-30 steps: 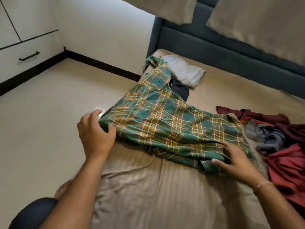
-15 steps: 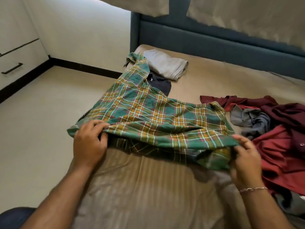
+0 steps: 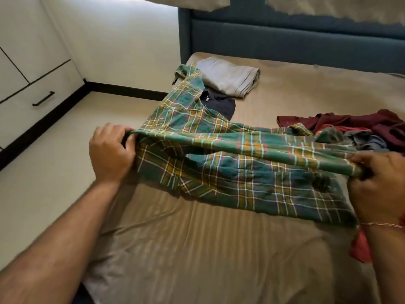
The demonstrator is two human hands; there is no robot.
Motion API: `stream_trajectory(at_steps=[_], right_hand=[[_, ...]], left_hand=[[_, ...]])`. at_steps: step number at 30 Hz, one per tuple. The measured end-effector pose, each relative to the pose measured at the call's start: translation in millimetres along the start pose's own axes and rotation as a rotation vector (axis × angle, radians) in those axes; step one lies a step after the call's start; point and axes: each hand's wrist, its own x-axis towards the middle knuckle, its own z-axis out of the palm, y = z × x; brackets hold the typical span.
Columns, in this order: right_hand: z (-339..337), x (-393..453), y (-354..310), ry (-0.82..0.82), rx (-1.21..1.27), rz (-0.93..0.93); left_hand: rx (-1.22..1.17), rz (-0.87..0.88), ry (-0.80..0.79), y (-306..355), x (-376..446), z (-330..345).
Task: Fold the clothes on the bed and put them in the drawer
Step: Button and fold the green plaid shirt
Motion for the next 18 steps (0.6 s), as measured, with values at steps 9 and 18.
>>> stream_trajectory(at_steps=[9, 18], right_hand=[[6, -23, 18, -0.936, -0.086, 0.070], [36, 4, -36, -0.514, 0.174, -0.038]], left_hand=[[-0.026, 0.204, -0.579, -31, -60, -11], [-0.128, -0.148, -0.674, 44, 24, 37]])
